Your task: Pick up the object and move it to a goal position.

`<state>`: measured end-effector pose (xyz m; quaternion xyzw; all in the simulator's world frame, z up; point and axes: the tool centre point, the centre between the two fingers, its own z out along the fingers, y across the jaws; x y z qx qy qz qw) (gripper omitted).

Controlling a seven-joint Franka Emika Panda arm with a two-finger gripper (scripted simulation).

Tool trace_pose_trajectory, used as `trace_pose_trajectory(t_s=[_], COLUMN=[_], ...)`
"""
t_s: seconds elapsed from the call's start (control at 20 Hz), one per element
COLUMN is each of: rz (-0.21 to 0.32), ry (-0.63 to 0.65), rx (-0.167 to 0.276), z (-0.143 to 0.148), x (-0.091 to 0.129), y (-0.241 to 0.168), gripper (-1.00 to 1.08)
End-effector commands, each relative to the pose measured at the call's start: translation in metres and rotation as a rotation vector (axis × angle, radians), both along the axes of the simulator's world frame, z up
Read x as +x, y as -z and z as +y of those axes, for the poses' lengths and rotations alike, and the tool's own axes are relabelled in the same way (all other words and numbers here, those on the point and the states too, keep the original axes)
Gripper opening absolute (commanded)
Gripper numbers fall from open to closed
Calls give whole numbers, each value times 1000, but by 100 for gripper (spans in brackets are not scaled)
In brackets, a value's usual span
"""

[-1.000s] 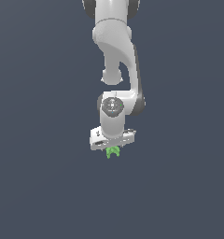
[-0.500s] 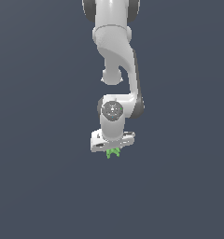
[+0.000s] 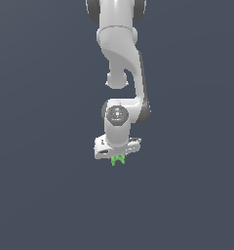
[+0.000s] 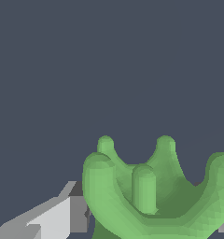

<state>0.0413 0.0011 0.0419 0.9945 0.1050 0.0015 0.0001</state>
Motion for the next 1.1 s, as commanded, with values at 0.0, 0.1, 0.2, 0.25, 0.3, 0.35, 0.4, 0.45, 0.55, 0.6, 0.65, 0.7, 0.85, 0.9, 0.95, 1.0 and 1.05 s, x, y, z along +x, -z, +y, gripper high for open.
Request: trace_pose_trajectory(t_s=[0.0, 0.1, 0.2, 0.25, 0.3, 0.35, 0.4, 0.45, 0.55, 0.6, 0.65, 0.7, 0.85, 0.9, 0.95, 1.0, 1.05], rz=[-10, -25, -47, -61, -76, -92, -110, -130, -172, -195, -219, -244, -322, -348, -373, -397, -420], ry=[-3, -8, -15, -19, -24, -29, -35, -42, -55, -63, -71, -79, -105, -113, -122, -130, -137], rx=[0, 1, 2, 3, 4, 5, 6, 7, 9, 11, 13, 14, 21, 24, 26, 29, 31], z=[-2, -6, -11, -14, -18, -21, -25, -30, -39, -44, -49, -54, -71, -76, -82, -87, -91], x=[3, 8, 15, 19, 23, 27, 32, 37, 47, 52, 57, 62, 74, 78, 81, 83, 85], y=[-6, -16, -30, -38, -48, -59, -71, -83, -111, -127, -143, -160, -213, -232, -249, -266, -282], gripper=[-100, -100, -100, -100, -100, -100, -100, -100, -100, -100, -100, -100, -100, -100, -100, -100, -100])
